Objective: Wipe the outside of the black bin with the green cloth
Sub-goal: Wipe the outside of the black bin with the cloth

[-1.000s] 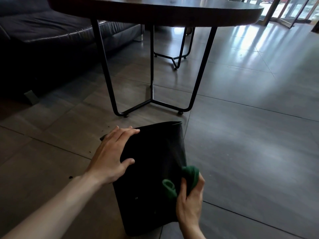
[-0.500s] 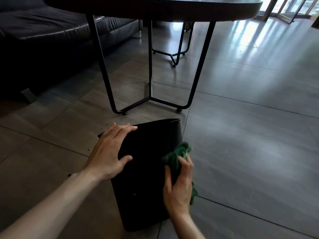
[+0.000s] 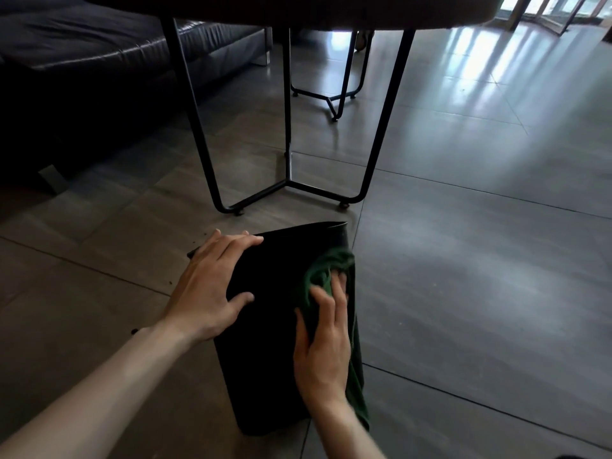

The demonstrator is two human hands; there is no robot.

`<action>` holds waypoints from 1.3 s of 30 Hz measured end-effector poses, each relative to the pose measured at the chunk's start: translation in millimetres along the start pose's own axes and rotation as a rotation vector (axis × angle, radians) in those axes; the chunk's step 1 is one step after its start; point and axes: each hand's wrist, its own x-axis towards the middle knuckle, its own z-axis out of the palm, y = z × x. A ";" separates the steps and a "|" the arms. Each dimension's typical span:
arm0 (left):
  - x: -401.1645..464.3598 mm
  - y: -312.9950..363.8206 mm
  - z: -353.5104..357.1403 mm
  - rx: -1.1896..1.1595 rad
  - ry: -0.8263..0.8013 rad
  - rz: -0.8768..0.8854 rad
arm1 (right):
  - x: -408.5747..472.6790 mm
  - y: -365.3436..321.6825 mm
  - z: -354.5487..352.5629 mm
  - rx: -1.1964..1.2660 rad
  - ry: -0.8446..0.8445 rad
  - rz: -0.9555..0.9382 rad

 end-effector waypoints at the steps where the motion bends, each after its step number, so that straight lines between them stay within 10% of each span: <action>1: 0.9 -1.2 0.3 0.001 0.003 0.005 | -24.0 8.4 -1.5 0.007 0.036 0.096; 7: 2.4 -2.9 1.3 -0.012 0.001 0.007 | -74.1 13.0 3.2 0.156 0.234 0.779; 15: 1.9 -2.6 1.9 -0.023 -0.003 -0.013 | -61.8 3.6 2.7 0.283 0.520 1.198; 18: 2.7 -3.9 3.2 -0.017 0.000 0.001 | -50.7 -12.2 5.4 0.240 0.465 1.054; 26: 7.4 -4.7 3.2 -0.015 -0.014 0.028 | -39.6 -36.4 20.9 -0.099 -0.184 -0.104; 34: 10.9 -5.7 3.5 -0.022 -0.016 0.007 | -98.1 16.8 -18.5 0.009 0.154 0.695; 39: 9.6 -7.6 2.7 0.001 -0.019 0.010 | -43.8 -29.6 8.8 0.036 0.066 0.287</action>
